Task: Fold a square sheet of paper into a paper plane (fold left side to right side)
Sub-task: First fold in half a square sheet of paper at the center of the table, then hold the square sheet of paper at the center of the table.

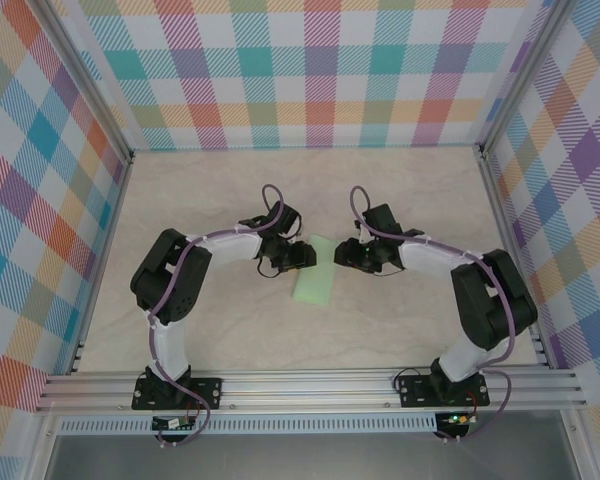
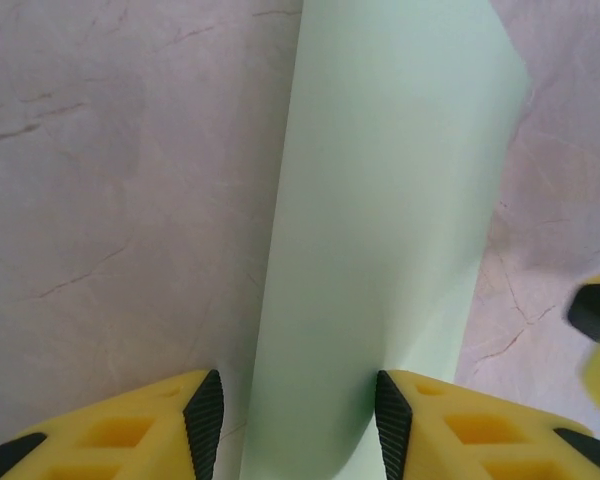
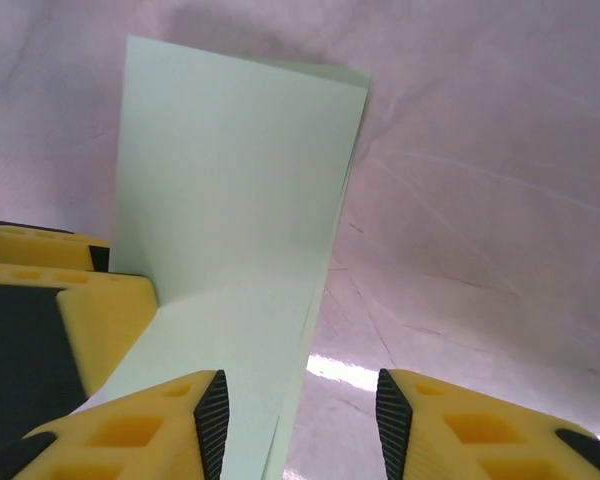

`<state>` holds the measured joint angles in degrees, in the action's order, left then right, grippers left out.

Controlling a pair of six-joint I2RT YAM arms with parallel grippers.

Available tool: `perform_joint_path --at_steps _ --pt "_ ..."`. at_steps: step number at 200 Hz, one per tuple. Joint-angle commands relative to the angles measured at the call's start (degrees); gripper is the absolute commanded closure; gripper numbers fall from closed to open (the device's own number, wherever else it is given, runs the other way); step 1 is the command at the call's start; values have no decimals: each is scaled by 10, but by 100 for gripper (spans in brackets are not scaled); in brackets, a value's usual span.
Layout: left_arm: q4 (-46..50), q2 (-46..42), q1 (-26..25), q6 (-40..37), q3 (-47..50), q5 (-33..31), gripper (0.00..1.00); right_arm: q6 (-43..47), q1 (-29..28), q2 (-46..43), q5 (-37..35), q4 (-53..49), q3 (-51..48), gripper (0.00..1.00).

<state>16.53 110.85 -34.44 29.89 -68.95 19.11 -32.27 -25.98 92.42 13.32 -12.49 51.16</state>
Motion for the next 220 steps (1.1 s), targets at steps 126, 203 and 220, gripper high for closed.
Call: perform_joint_path --at_steps 126,203,220 --pt "40 31 -31 23 -19 -27 49 4 -2 -87 -52 -51 -41 52" --pt "42 32 -35 33 -10 -44 49 0 -3 -85 -44 -46 -46 51" --pt "40 32 -37 33 -6 -49 49 0 -3 -83 -43 -45 -46 51"
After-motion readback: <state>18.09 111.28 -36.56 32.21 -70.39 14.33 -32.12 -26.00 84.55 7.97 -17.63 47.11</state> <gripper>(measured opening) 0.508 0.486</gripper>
